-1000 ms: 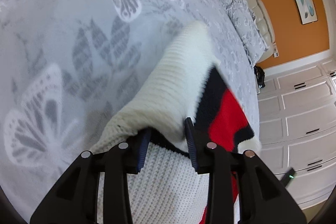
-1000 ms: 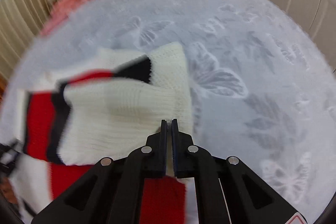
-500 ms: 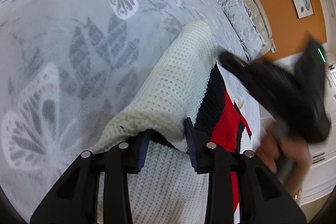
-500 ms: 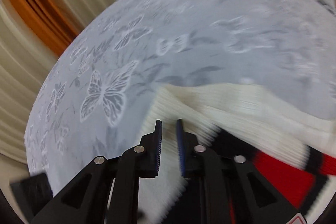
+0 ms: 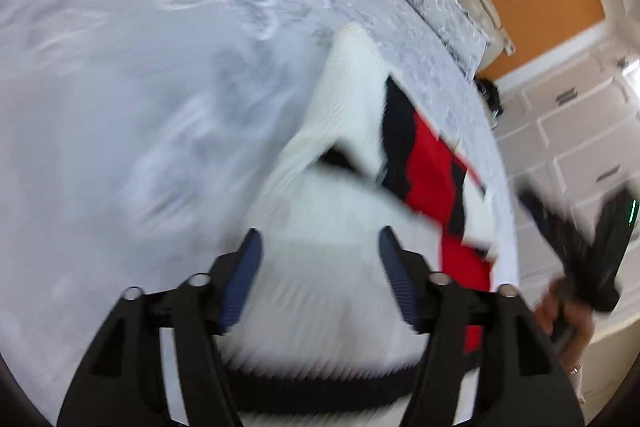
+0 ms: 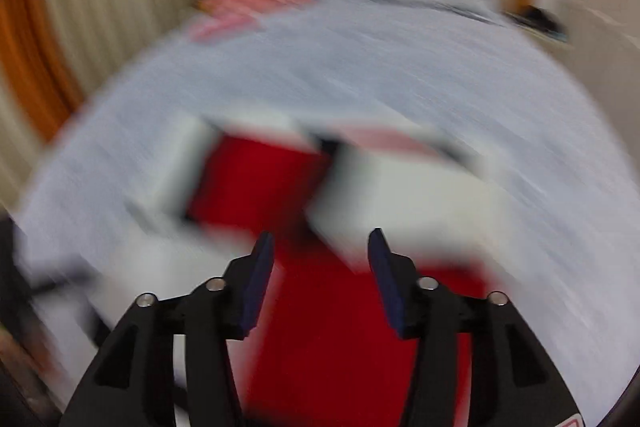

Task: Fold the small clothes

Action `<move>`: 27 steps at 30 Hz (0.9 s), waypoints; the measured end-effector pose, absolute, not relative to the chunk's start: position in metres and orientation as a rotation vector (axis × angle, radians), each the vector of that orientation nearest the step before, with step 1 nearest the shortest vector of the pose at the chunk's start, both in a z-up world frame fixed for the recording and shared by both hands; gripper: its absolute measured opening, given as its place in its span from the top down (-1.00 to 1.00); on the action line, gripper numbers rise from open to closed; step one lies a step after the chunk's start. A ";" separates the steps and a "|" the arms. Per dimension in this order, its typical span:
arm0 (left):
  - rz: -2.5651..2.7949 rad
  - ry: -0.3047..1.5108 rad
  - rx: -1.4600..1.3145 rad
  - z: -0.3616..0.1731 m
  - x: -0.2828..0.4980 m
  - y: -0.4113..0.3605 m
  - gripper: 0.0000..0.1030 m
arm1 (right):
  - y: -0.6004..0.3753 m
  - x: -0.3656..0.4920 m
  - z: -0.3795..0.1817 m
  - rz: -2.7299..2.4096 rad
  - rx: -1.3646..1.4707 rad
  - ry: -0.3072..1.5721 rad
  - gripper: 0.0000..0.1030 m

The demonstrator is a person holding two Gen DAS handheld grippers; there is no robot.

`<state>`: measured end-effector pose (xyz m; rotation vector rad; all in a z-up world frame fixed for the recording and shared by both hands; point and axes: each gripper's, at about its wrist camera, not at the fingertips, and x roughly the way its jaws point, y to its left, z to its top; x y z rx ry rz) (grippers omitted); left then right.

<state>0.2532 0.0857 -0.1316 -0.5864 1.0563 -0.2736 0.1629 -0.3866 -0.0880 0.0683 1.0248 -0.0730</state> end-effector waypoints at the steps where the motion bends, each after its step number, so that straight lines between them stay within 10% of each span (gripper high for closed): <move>1: -0.260 1.072 -0.573 -0.133 0.238 0.093 -0.26 | -0.401 0.137 -0.096 -0.099 0.086 1.069 0.03; 16: -0.177 1.193 -0.505 -0.146 0.089 0.058 -0.80 | -0.388 0.001 -0.167 -0.004 0.494 1.216 -0.30; 18: -0.148 1.197 -0.508 -0.144 0.088 0.056 -0.80 | -0.381 0.004 -0.168 -0.016 0.495 1.208 -0.12; 19: -0.141 1.207 -0.530 -0.146 0.089 0.055 -0.79 | -0.379 0.006 -0.167 -0.024 0.504 1.207 0.36; 21: -0.139 1.212 -0.558 -0.147 0.090 0.056 -0.61 | -0.386 0.010 -0.172 -0.001 0.654 1.201 0.75; 23: -0.193 1.248 -0.663 -0.153 0.093 0.062 0.83 | -0.389 0.009 -0.162 0.002 0.697 1.154 0.77; 27: -0.231 1.273 -0.921 -0.155 0.081 0.080 0.80 | -0.384 -0.010 -0.123 0.034 0.658 1.079 0.79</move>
